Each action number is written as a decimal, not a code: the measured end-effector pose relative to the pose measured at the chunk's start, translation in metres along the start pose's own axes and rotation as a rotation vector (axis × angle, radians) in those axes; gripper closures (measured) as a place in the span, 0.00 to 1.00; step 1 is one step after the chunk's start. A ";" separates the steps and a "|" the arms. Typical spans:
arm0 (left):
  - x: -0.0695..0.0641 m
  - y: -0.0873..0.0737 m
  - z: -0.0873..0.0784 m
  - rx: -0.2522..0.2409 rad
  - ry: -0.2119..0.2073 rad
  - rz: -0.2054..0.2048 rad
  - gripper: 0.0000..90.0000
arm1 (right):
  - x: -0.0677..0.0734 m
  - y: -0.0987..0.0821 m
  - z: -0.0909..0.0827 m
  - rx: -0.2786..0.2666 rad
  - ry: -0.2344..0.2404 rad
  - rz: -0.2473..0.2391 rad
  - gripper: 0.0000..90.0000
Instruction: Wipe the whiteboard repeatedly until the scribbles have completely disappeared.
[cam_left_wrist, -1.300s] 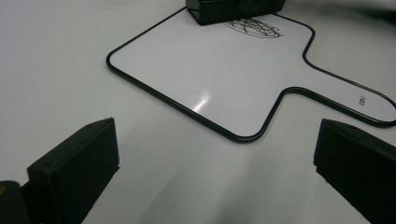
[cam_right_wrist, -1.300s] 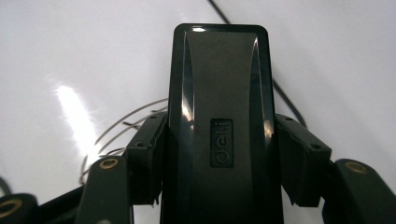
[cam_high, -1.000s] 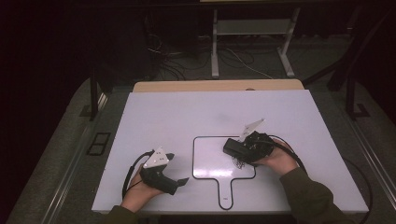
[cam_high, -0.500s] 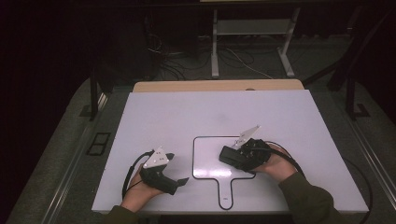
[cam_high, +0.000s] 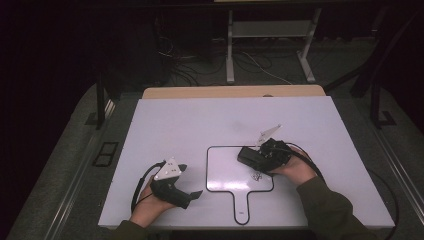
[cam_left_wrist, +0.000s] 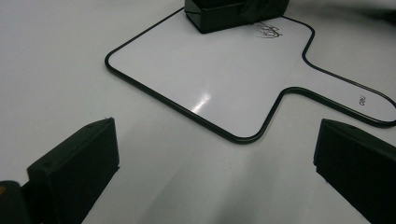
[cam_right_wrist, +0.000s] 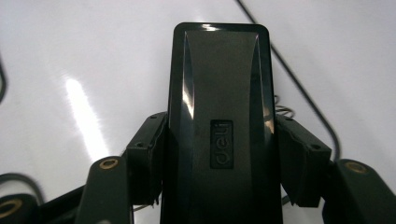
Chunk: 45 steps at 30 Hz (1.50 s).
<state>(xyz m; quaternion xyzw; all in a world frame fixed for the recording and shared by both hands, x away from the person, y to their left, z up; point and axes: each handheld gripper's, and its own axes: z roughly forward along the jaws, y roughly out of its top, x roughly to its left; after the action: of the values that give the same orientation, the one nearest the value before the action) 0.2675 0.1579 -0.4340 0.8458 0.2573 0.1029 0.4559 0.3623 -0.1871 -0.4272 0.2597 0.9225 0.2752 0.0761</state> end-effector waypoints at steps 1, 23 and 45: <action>0.000 0.000 0.000 0.000 0.000 -0.002 0.00 | -0.002 0.000 0.000 -0.001 -0.005 0.005 0.43; 0.000 0.000 0.001 0.000 -0.002 -0.003 0.00 | -0.034 0.007 0.003 0.015 -0.112 0.067 0.43; -0.001 0.000 0.001 0.004 -0.003 0.003 0.00 | -0.036 0.007 0.003 0.022 -0.135 0.088 0.43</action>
<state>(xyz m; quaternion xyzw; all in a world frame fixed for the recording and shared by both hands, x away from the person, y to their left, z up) 0.2676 0.1564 -0.4344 0.8473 0.2556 0.1018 0.4544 0.3971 -0.2001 -0.4256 0.3189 0.9059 0.2499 0.1232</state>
